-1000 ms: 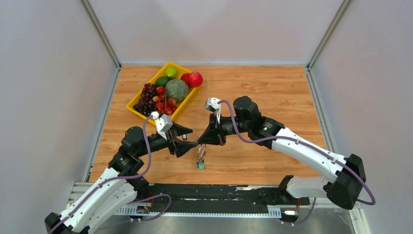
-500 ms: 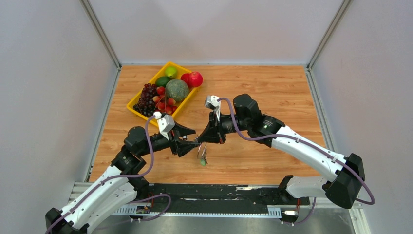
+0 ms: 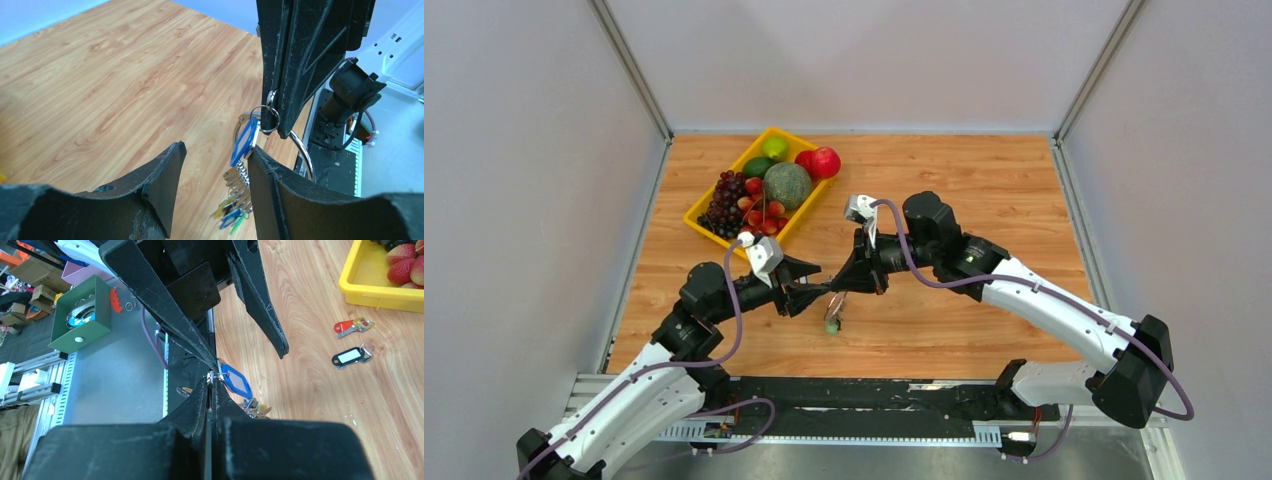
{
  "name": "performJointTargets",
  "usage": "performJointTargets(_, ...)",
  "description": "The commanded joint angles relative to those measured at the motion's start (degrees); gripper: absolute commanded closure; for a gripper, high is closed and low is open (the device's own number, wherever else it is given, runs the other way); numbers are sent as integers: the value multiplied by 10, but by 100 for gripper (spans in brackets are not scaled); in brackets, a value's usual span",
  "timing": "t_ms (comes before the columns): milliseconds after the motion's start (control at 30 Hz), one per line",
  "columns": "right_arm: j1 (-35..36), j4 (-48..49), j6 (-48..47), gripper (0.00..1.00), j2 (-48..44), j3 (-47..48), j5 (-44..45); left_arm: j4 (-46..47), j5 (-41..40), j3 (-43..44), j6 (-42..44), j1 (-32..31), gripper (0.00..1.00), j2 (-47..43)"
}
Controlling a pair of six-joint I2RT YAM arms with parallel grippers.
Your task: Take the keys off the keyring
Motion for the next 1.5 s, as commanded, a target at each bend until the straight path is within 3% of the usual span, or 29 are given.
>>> performJointTargets(0,-3,11,-7,100,1,31,-7,23,12,-4,11,-2,41,5)
performJointTargets(400,-3,12,-4,100,11,43,-17,95,36,-15,-2,-15,39,47)
performJointTargets(567,-4,12,-5,100,13,42,-18,128,36,-14,-4,-22,43,65)
performJointTargets(633,-3,12,-4,100,13,39,-18,137,35,-14,-3,-23,49,65)
performJointTargets(700,-3,12,-5,100,12,37,-18,139,36,-12,2,-23,69,66)
performJointTargets(733,-4,13,-7,100,10,35,-18,128,34,-10,5,-22,86,66)
performJointTargets(767,-4,13,-9,100,7,31,-16,116,25,-3,13,-22,97,65)
performJointTargets(833,-3,13,-18,99,-1,20,-2,65,1,18,30,-22,99,64)
performJointTargets(933,-3,22,-40,82,-10,-12,31,-40,-39,57,47,-23,100,70)
performJointTargets(1100,-3,74,-61,65,-15,-64,83,-258,-103,193,57,-23,100,133)
performJointTargets(1233,-3,136,-62,60,-29,-110,111,-454,-139,294,53,-23,100,208)
performJointTargets(1467,-3,271,-53,53,-82,-204,158,-639,-155,427,37,-23,100,331)
